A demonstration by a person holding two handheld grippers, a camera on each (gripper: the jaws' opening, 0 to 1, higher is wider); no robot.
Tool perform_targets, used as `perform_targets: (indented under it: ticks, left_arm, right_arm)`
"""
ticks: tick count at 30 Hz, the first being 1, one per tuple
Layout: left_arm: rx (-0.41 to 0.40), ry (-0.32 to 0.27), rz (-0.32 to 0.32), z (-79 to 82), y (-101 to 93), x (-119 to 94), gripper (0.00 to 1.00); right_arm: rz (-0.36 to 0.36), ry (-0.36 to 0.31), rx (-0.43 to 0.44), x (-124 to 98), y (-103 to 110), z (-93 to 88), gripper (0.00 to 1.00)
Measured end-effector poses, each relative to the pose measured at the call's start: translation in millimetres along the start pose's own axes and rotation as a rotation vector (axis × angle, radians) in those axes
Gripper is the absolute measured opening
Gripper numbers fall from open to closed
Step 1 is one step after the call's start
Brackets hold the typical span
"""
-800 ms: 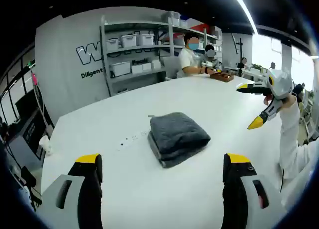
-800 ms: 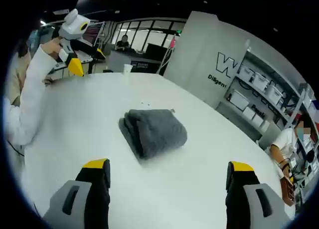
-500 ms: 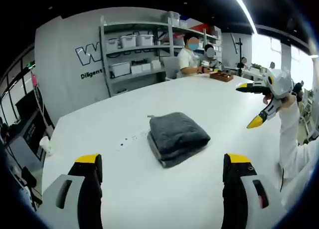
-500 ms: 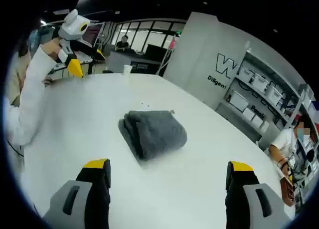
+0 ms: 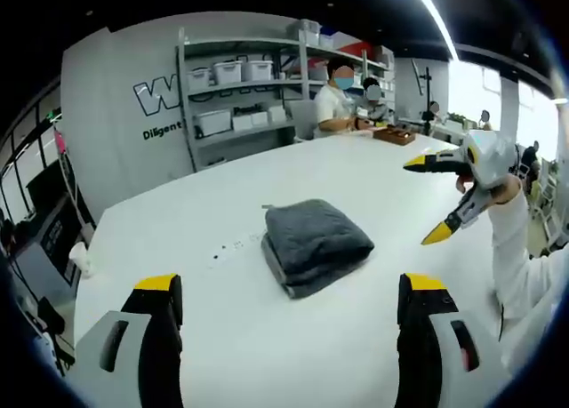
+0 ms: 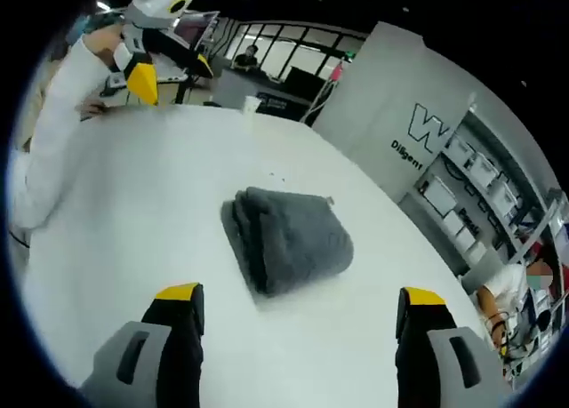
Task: Open the folded towel by lifting each exposed corner and separating the folded layers until the towel lies flat within the target outline without major curled edges
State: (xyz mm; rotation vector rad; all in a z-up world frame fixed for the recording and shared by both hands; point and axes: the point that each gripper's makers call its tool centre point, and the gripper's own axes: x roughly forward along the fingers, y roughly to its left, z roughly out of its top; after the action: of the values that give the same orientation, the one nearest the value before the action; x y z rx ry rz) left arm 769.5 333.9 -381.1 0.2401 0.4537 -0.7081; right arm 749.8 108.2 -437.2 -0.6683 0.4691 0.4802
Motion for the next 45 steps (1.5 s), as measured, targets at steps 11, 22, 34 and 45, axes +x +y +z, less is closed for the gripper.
perform_targets:
  ticks: [11, 22, 34, 45]
  left_arm:
    - [-0.006, 0.002, -0.001, -2.6, -0.7, 0.2, 1.00]
    - [-0.018, 0.001, -0.010, -2.6, 5.6, -0.6, 1.00]
    - [-0.042, -0.044, 0.004, 0.9, 13.2, -13.5, 1.00]
    - [-0.068, -0.074, 0.012, 0.2, 19.0, -19.5, 1.00]
  right_arm:
    - [-0.013, -0.194, -0.047, 58.1, 16.2, 42.5, 0.79]
    - [-0.028, -0.303, -0.156, 93.4, 48.4, 69.3, 0.59]
    - [-0.059, -0.280, -0.233, 139.8, 60.8, 80.4, 0.38]
    - [-0.040, -0.226, -0.261, 168.2, 70.8, 79.7, 0.08]
